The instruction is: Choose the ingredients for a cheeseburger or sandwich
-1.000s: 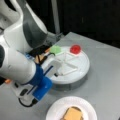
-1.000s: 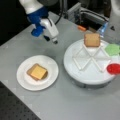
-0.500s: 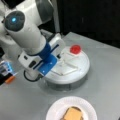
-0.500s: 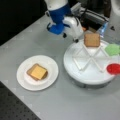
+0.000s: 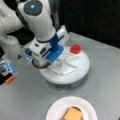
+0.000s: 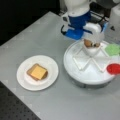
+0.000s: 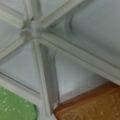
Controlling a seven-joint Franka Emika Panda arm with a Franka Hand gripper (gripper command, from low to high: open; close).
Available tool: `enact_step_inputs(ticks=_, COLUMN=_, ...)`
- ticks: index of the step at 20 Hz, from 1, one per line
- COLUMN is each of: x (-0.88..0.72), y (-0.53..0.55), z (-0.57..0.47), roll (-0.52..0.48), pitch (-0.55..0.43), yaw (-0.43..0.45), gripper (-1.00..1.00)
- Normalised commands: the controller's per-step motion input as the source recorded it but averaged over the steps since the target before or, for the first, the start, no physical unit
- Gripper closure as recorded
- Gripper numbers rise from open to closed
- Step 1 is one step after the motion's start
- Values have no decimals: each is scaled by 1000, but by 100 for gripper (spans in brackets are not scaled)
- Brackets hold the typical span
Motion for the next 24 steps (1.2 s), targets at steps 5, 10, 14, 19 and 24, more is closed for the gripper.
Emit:
enact_step_inputs(ticks=5, x=-131, y=271, z=-152, roll=-159, pitch=-122, yaw=-2, gripper=-100)
enact_step_inputs(ticks=10, x=-118, y=199, z=-141, roll=-269, pitch=-109, yaw=-7, gripper=-100)
enact_step_inputs(ticks=14, x=-110, y=175, z=-145, roll=-305, pitch=-103, yaw=7, gripper=-100)
enact_step_inputs(ticks=19, x=-86, y=124, z=-144, roll=-225, pitch=-109, yaw=55, gripper=-100)
enact_step_inputs(ticks=24, x=-39, y=39, z=-90, roll=-166, pitch=-77, yaw=81, gripper=-100)
